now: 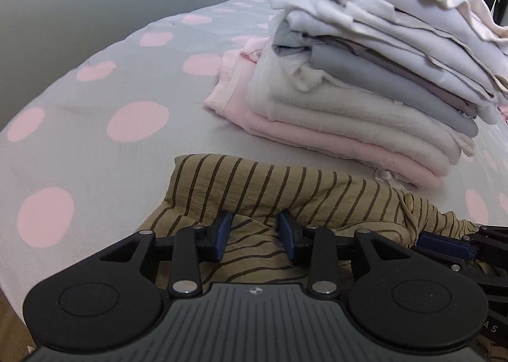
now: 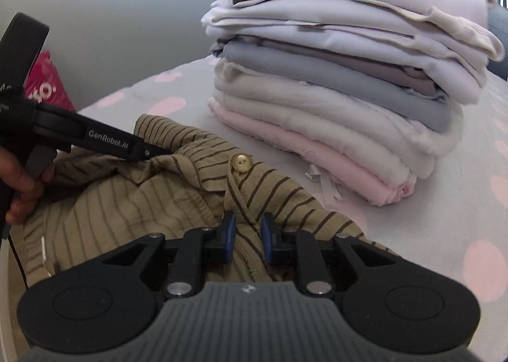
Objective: Fold clothes
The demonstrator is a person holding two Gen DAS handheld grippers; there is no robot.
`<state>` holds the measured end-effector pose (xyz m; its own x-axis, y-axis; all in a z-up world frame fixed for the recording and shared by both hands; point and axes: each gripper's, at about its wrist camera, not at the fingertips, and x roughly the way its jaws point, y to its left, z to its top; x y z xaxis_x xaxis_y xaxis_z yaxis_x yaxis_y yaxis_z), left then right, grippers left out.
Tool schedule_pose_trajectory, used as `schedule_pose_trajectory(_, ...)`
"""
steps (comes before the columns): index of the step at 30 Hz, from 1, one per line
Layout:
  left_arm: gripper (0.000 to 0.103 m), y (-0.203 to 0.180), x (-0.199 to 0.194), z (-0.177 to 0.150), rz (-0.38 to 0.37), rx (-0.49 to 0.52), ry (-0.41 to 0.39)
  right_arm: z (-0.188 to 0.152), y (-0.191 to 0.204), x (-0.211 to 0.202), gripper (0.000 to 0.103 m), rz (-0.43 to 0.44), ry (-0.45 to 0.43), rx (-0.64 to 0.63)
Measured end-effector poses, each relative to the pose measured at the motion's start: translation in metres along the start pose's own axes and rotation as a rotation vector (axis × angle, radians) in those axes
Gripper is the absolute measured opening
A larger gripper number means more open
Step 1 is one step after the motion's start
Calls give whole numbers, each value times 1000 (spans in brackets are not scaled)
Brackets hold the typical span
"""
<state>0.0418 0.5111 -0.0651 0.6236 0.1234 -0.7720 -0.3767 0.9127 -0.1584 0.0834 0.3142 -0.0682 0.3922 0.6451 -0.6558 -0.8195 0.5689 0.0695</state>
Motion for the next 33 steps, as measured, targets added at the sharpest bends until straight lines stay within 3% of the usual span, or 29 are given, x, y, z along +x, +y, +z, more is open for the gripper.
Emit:
schedule_pose_trajectory(8,33,-3,-25,6,3,-28,-40,15,-8,-11,20,33,42,33)
schedule_pose_trajectory(11,33,-12,-53,0,10,-11,-74,21,-11,-37,31,58,-1,39)
schedule_pose_trajectory(15,34,-29,-91,-9,21,22,-104,22,-8,-73,35,66,-41,-48)
schedule_pose_trajectory(19,35,-61,-126,-13,42,68,-123,18,-9,-112,43,87,-70,-139)
schedule_pose_trajectory(21,35,-81,-144,-15,48,99,-140,14,-11,-134,53,82,-89,-185)
schedule_pose_trajectory(24,39,-112,-167,-16,39,135,-165,7,-27,-175,58,74,-109,-180)
schedule_pose_trajectory(29,43,-173,-194,-14,26,213,-195,-10,-65,-241,69,-25,-153,-161)
schedule_pose_trajectory(33,48,-229,-210,-7,-8,276,-230,-28,-103,-288,72,-165,-155,-87)
